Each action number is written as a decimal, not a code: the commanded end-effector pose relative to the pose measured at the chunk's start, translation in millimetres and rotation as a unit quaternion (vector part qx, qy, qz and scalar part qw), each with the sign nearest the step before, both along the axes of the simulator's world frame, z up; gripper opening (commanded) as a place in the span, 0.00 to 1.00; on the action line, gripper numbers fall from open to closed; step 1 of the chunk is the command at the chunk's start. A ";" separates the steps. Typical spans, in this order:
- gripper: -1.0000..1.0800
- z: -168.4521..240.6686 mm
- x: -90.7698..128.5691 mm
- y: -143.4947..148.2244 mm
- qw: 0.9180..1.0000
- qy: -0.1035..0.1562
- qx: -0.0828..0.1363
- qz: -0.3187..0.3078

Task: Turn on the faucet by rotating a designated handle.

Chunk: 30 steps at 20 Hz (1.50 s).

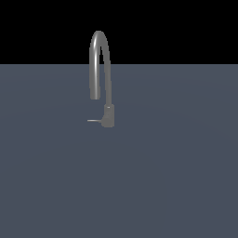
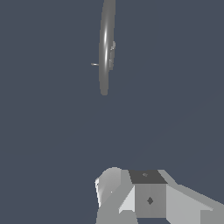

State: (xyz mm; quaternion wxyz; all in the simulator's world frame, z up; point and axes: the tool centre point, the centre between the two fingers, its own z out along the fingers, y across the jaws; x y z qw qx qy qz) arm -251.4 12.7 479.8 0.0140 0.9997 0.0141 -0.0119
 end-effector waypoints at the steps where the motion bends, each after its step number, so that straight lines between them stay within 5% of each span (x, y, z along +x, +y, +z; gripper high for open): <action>1: 0.00 0.0 0.0 0.0 1.000 0.000 0.000 0.000; 9: 0.00 -6.5 10.9 5.9 0.999 0.001 -0.029 0.031; 17: 0.00 -26.9 39.5 23.8 0.987 0.003 -0.110 0.118; 22: 0.00 -47.3 61.8 40.5 0.965 0.005 -0.180 0.192; 30: 0.00 -83.5 90.6 66.0 0.911 0.008 -0.281 0.302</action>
